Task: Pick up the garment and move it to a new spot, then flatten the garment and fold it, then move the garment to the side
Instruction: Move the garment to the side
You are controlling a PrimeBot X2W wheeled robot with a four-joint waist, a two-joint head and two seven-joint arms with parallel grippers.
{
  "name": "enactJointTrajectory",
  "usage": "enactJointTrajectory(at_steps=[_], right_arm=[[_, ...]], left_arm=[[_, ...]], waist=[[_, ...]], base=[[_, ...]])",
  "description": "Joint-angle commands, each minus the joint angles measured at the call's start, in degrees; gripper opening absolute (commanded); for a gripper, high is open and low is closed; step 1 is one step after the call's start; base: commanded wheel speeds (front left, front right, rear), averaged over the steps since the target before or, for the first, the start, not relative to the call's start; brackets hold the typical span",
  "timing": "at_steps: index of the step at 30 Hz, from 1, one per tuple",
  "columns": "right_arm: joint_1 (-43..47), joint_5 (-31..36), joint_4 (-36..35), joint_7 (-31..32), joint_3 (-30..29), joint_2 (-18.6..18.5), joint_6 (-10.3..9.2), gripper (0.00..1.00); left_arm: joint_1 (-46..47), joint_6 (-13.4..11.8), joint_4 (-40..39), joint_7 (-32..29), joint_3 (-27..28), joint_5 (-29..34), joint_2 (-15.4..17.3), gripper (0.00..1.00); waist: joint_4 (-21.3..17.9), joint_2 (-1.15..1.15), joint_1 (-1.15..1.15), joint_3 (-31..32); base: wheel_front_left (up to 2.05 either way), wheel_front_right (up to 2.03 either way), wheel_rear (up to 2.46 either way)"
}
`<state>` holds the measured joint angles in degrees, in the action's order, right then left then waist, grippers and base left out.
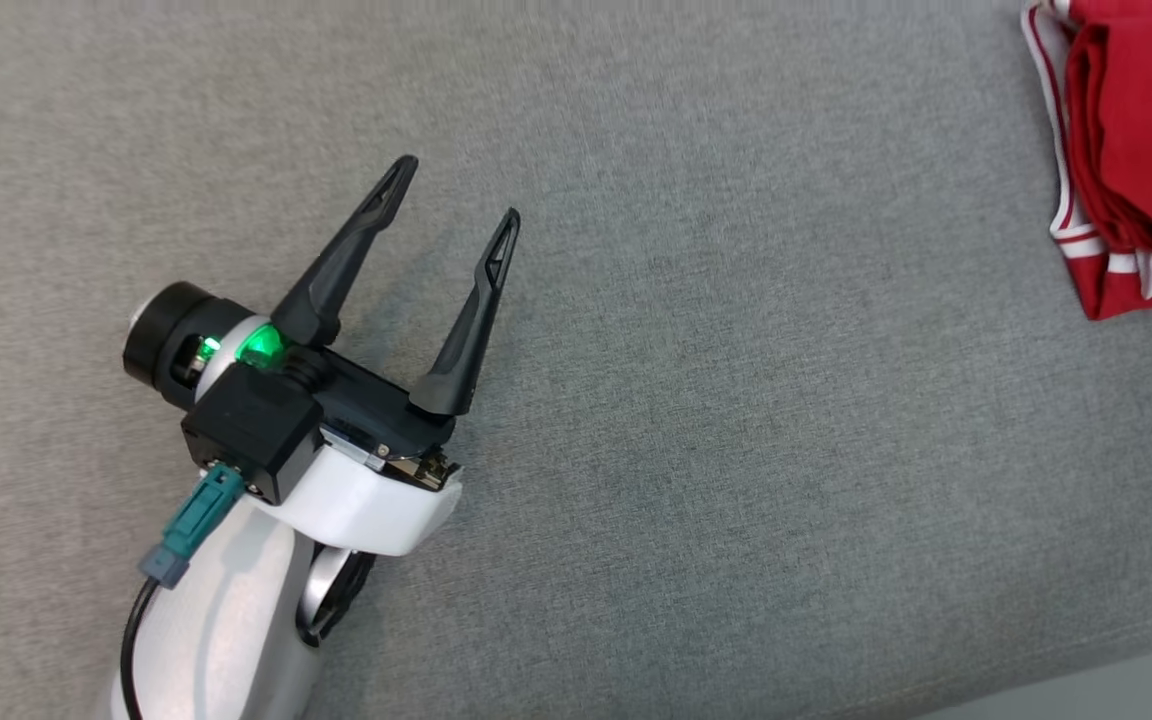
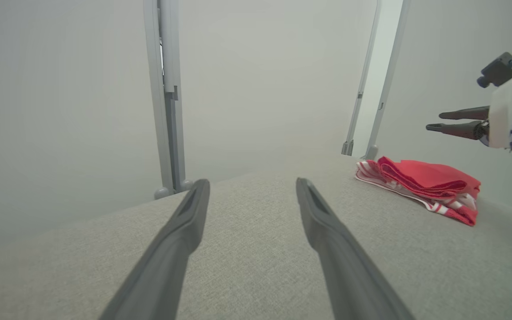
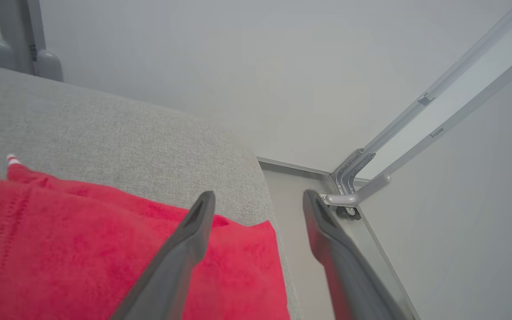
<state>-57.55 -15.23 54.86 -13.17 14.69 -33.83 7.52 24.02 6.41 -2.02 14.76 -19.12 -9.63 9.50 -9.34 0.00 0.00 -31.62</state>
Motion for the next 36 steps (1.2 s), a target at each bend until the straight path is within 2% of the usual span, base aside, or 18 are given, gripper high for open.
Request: enactJointTrajectory(at_steps=[1,4,8,13,19,27,30,36], right_arm=[[0.6,-0.02,-0.37,-0.46,0.16,0.55,-0.06,1.0],[2.07,-0.88,-2.1,-0.92,0.51,1.91,-0.06,1.0],[4.84,-3.67,-5.27,-1.48,-0.26,5.53,-0.05,1.0],[11.49,-7.63,-12.27,-1.97,-1.95,10.77,-0.05,1.0],[19.64,-8.86,-20.47,-2.05,-3.01,14.15,-0.05,1.0],[31.12,-5.41,-29.69,-2.03,-6.64,19.96,-0.05,1.0],[35.21,-4.12,-32.17,-1.75,-8.53,23.08,-0.04,1.0],[41.34,-1.25,-35.55,-1.77,-10.74,27.03,-0.04,1.0]], left_arm=[[-0.52,-0.25,0.35,0.32,0.27,-0.22,-0.13,1.0],[-1.63,-0.63,0.92,0.38,0.86,-0.92,-1.15,1.0],[-3.9,-1.09,0.69,0.4,2.4,-1.24,-2.33,1.0],[-8.17,-1.49,1.01,0.37,4.87,-2.1,-4.22,1.0],[-11.54,-3.38,2.01,0.37,8.06,-1.71,-5.54,1.0],[-15.65,-3.63,2.88,0.38,11.32,-2.18,-6.17,1.0],[-16.94,-3.19,3.1,0.37,12.15,-2.5,-6.34,1.0],[-19.23,-2.96,4.26,0.37,12.89,-1.96,-6.48,1.0]], waist=[[1.08,0.0,0.0,2.53],[2.4,0.0,0.0,5.82],[4.38,0.0,0.0,9.76],[8.02,0.0,0.0,15.37],[10.92,0.0,0.0,19.41],[13.38,0.0,0.0,22.94],[14.09,0.0,0.0,23.89],[14.9,0.0,0.0,25.41]], base=[[0.0,0.0,0.0],[0.0,0.0,0.0],[0.0,0.0,0.0],[0.0,0.0,0.0],[0.0,0.0,0.0],[0.0,0.0,0.0],[0.0,0.0,0.0],[0.0,0.0,0.0]])
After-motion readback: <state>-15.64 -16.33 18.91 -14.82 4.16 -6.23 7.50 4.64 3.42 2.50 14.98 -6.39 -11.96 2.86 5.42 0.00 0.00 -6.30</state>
